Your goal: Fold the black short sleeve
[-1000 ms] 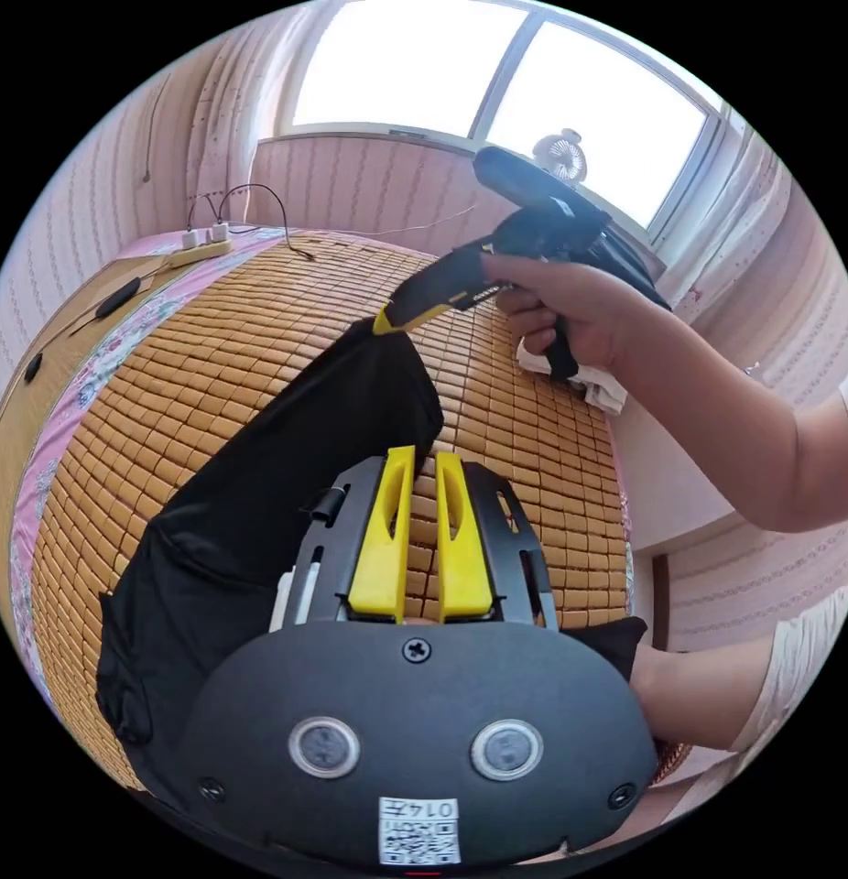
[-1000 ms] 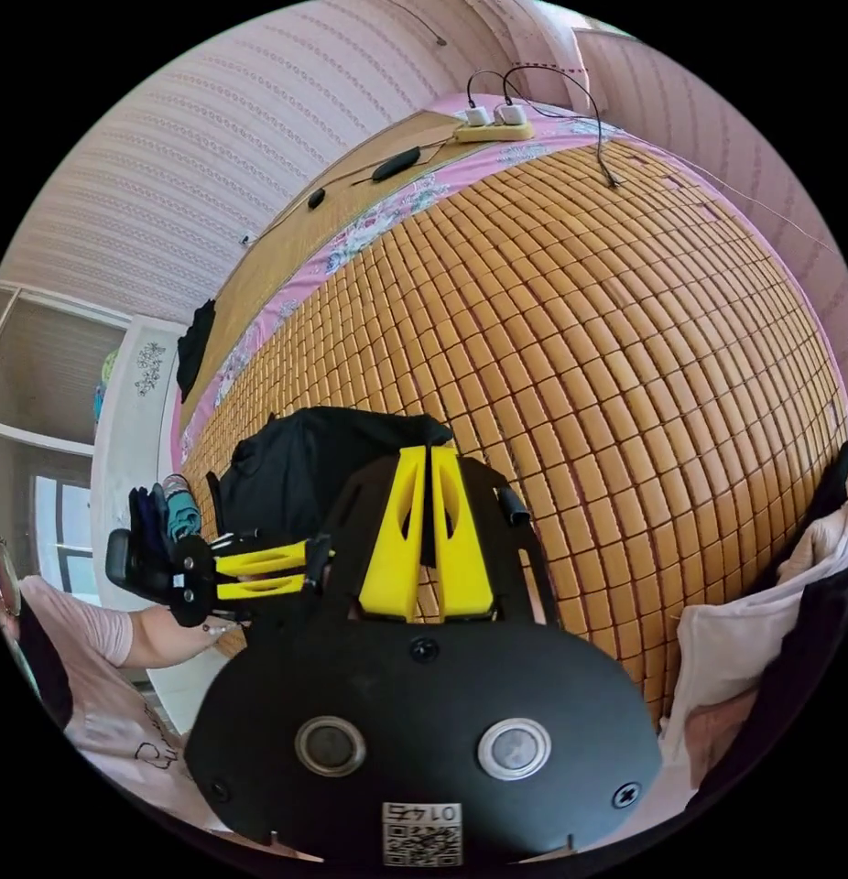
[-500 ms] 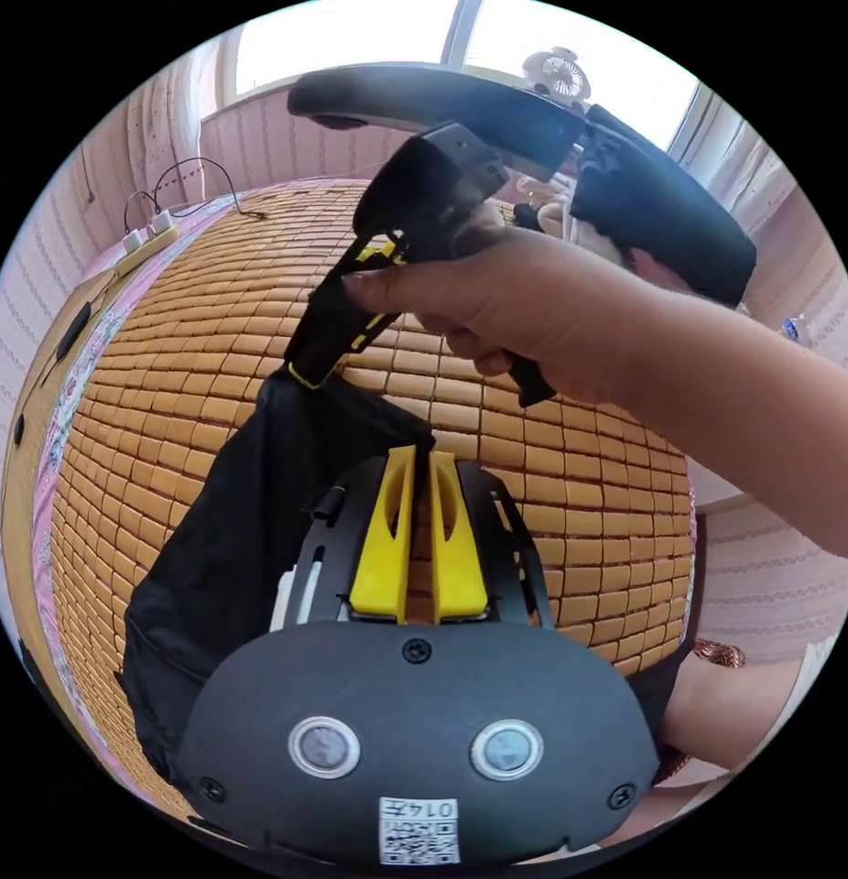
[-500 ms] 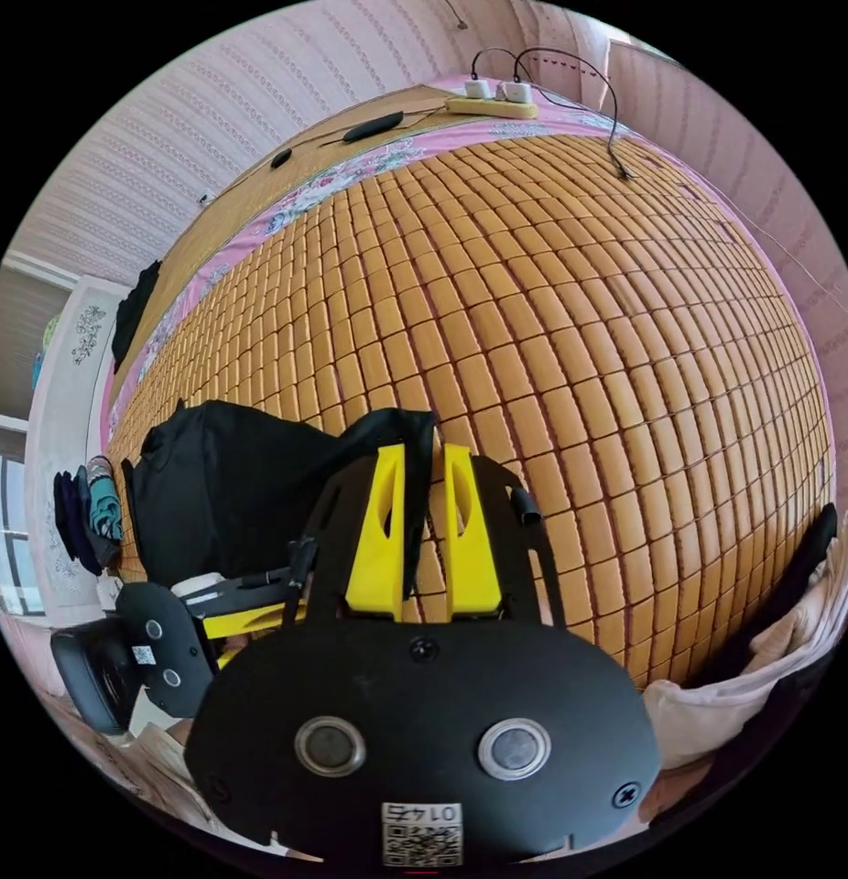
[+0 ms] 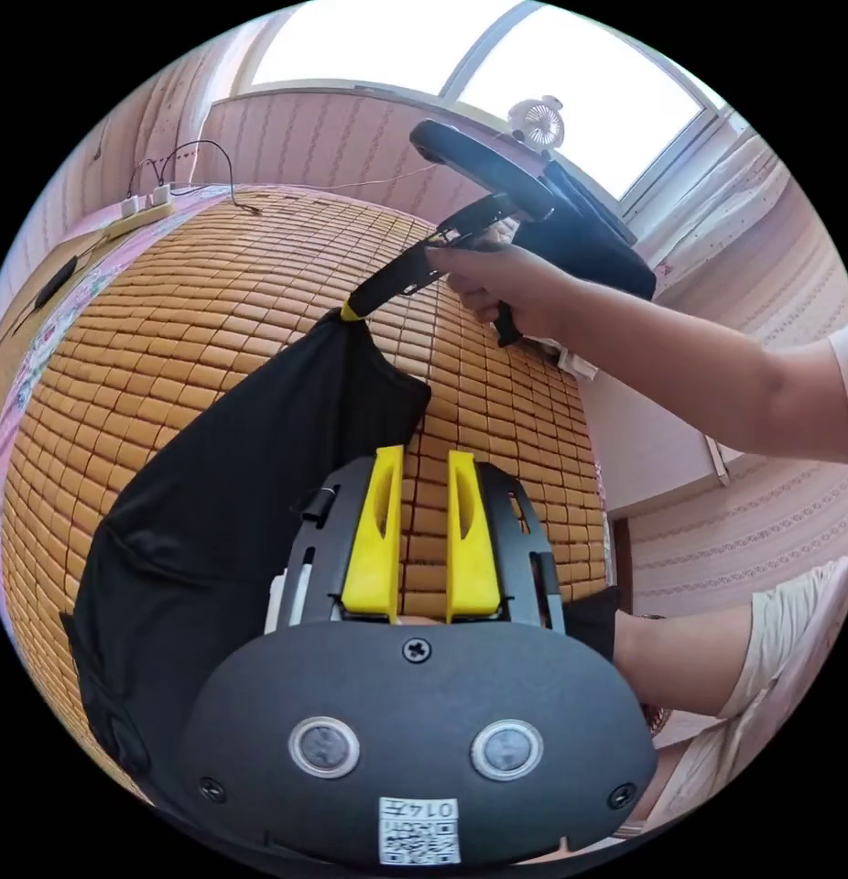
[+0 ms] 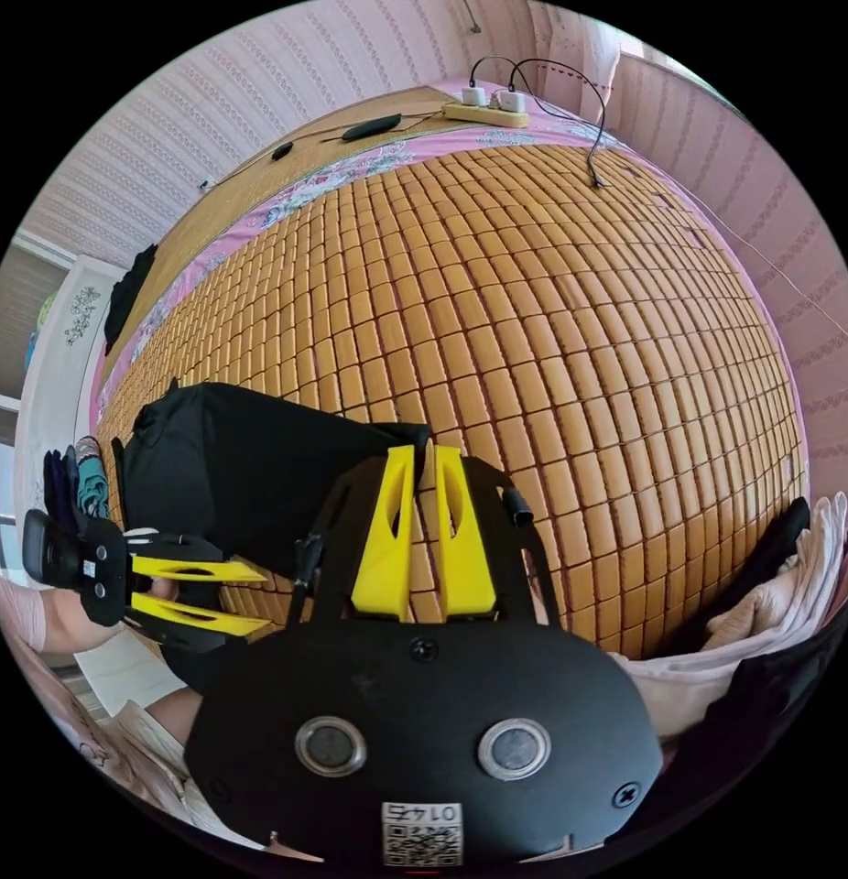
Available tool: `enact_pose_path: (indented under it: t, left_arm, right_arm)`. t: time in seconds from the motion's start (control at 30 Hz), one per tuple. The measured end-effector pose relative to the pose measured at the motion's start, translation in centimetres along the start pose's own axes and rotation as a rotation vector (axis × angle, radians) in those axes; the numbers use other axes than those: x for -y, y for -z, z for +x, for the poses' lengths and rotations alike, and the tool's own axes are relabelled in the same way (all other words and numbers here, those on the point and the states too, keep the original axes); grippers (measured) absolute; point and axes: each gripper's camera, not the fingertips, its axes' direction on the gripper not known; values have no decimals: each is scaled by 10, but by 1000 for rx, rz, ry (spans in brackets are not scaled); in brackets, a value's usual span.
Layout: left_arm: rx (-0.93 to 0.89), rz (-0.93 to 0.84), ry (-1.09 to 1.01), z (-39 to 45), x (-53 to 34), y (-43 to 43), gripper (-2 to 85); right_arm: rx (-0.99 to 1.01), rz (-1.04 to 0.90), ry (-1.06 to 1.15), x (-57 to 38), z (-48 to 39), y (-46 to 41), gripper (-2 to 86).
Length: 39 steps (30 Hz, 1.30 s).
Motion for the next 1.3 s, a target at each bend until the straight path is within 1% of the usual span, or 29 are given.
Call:
enact_pose_path:
  t: [0.03,0.1,0.17,0.2,0.23,0.27,0.3,0.33,0.37,0.4,0.43,0.47,0.5,0.53,0.6,0.63,0.7,0.8,0.87,0.93,0.97,1.0,1.07,1.13,1.2,1.23,1.3]
  left_arm:
    - [5,23,37,-4,-28,25,72]
    - [46,57,110,-10,-76,64,65]
    - [148,77,271,-23,-147,116,57]
    - [177,81,325,-27,-166,130,56]
    - [234,93,437,-34,-204,157,53]
    - [299,116,550,-39,-243,184,52]
    - [335,131,603,-41,-263,197,51]
    - [411,158,704,-42,-301,220,51]
    - [472,173,795,-42,-336,239,50]
    - [494,176,835,-42,-352,247,50]
    - [534,183,911,-42,-380,260,50]
    - [567,194,980,-41,-406,272,50]
    - [578,204,1003,-40,-417,276,50]
    - [591,228,1042,-38,-437,284,50]
    - [574,269,1096,-37,-462,293,50]
    - [545,318,1129,-37,-477,297,50]
    - [486,377,1165,-40,-493,297,51]
    - [466,410,1184,-43,-504,295,52]
    - [431,408,1194,-48,-511,292,52]
    - [421,409,1189,-48,-515,293,53]
    - [418,400,1193,-47,-518,293,54]
    - [412,400,1196,-46,-520,294,54]
    - [394,438,1187,-36,-527,304,54]
    - [388,470,1156,-22,-530,317,53]
    - [378,490,1100,-6,-531,329,53]
    - [362,499,1060,4,-531,336,53]
    - [339,500,1007,17,-529,342,52]
  right_arm:
    - [-6,5,-6,-1,-2,2,63]
    - [-86,35,-22,-8,-17,11,73]
    - [-154,49,-12,-13,-37,20,73]
    - [-180,62,7,-17,-56,26,72]
    - [-180,71,21,-19,-67,28,72]
    - [-144,76,63,-21,-93,29,69]
    - [-78,62,129,-21,-126,25,67]
    - [-46,53,167,-21,-145,21,65]
    - [4,28,253,-19,-188,10,64]
    - [45,0,344,-18,-236,-3,63]
    - [69,-12,392,-17,-261,-10,62]
    - [123,-30,486,-16,-313,-24,62]
    - [172,-50,575,-14,-365,-39,61]
    - [194,-62,613,-13,-391,-47,61]
    - [294,-72,737,-9,-490,-73,65]
    - [307,-76,765,-8,-514,-79,66]
    - [308,-93,860,-3,-604,-105,77]
    - [230,-109,914,-1,-688,-142,98]
    - [168,-127,900,1,-714,-166,104]
    - [98,-169,888,2,-727,-190,95]
    - [56,-210,880,0,-730,-204,77]
    - [45,-170,871,-4,-728,-204,51]
    - [57,-138,866,-9,-719,-195,26]
    - [110,-106,832,-14,-696,-172,19]
    - [203,-26,746,-28,-641,-124,17]
    - [208,-10,721,-32,-624,-113,17]
    - [151,-12,612,-51,-559,-95,23]
